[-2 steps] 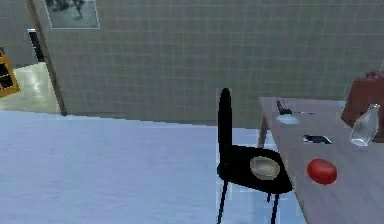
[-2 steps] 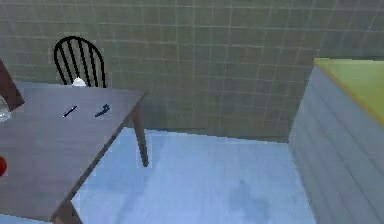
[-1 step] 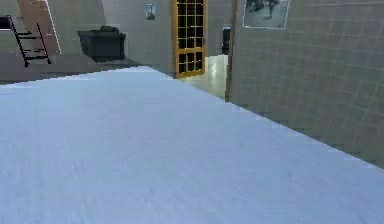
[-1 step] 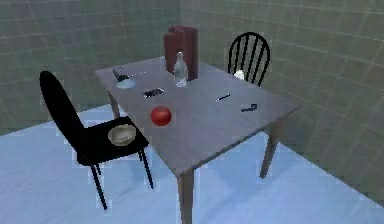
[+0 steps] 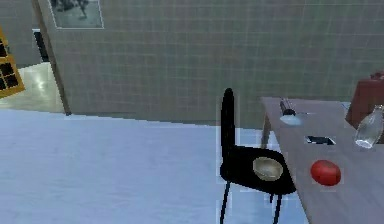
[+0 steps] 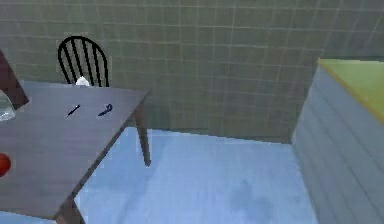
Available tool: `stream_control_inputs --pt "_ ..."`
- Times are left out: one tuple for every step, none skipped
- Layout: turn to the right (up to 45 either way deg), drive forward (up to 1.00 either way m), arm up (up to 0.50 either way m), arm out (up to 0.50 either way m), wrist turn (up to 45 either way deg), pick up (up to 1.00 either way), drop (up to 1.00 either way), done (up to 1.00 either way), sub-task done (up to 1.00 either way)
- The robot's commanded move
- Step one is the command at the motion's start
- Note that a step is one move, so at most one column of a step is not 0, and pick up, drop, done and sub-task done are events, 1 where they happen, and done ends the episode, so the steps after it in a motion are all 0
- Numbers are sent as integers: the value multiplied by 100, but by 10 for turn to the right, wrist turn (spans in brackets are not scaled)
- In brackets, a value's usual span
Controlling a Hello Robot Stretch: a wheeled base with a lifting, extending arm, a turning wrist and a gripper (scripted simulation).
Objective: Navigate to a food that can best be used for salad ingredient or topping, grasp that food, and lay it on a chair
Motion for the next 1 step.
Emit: stream_control_inputs --pt "150 0 0 0 0 0 0 0 0"
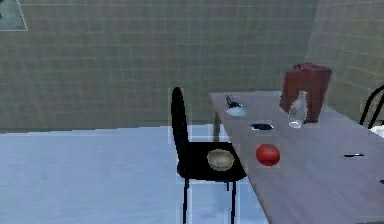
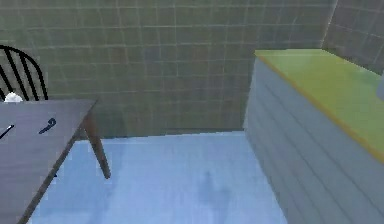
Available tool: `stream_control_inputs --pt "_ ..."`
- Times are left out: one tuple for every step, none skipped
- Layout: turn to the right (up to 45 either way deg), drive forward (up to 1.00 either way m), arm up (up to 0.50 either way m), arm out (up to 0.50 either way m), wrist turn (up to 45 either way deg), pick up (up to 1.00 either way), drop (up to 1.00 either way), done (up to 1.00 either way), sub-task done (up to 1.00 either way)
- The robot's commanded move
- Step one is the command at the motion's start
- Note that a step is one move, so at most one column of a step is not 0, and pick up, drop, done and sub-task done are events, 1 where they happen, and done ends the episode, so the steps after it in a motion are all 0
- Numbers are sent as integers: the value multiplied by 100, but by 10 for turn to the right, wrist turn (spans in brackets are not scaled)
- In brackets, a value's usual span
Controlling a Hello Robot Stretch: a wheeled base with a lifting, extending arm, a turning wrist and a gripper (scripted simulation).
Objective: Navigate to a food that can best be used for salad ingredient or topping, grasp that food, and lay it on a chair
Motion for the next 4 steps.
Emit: stream_control_inputs --pt "0 50 0 0 0 0 0 0 0" --pt "-390 0 0 0 0 0 0 0 0" --pt "0 0 50 0 0 0 0 0 0" --pt "0 0 38 0 0 0 0 0 0"
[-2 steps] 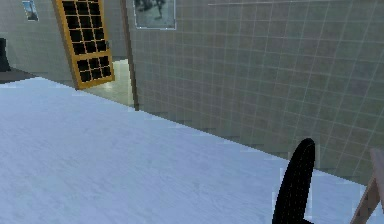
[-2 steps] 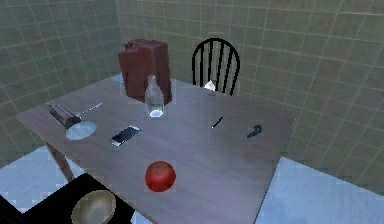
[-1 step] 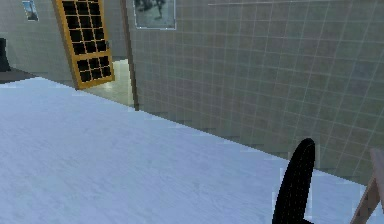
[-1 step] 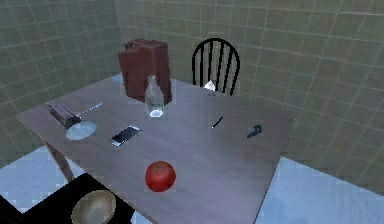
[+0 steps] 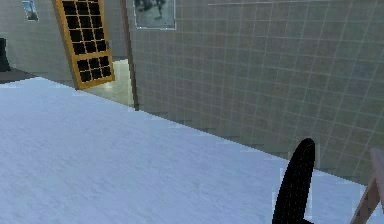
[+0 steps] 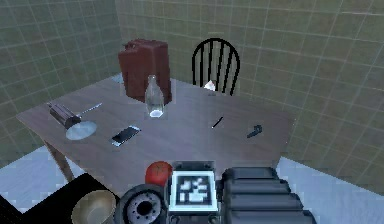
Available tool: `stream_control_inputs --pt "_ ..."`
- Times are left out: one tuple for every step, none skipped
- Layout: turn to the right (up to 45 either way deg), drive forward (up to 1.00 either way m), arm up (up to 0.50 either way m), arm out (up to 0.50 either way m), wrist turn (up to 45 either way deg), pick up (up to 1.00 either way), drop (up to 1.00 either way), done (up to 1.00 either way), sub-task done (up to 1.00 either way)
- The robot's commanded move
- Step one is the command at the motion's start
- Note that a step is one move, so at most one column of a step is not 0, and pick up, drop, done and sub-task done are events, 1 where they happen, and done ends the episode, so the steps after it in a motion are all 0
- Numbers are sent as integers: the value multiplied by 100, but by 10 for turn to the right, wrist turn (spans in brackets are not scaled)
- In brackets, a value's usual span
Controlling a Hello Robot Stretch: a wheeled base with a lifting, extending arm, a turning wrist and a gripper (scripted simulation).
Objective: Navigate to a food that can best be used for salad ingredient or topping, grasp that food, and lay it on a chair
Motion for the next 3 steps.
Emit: stream_control_inputs --pt "0 0 0 18 0 0 0 0 0" --pt "0 0 0 0 450 0 0 0 0" --pt "0 0 0 0 450 0 0 0 0"
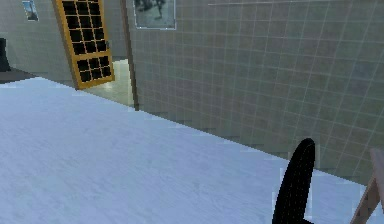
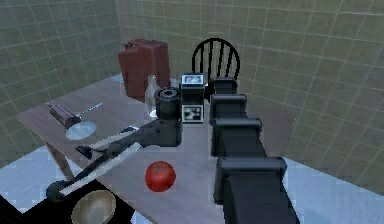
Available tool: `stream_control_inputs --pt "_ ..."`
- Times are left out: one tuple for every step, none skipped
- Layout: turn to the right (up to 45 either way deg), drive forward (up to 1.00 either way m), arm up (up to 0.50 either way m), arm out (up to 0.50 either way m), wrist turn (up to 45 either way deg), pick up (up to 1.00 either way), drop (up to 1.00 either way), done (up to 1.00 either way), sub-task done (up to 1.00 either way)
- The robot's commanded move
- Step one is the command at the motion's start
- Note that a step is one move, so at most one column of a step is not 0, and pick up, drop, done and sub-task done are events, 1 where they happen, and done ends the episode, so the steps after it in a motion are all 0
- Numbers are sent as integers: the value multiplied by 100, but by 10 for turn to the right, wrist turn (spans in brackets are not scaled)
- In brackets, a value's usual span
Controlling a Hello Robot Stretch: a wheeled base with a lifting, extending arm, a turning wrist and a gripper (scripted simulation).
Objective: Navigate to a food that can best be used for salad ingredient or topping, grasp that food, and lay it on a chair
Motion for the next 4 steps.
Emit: stream_control_inputs --pt "0 0 0 0 450 0 0 0 0" --pt "0 0 0 0 180 0 0 0 0" --pt "0 0 -30 0 0 0 0 0 0" --pt "0 0 0 0 0 100 0 0 0"
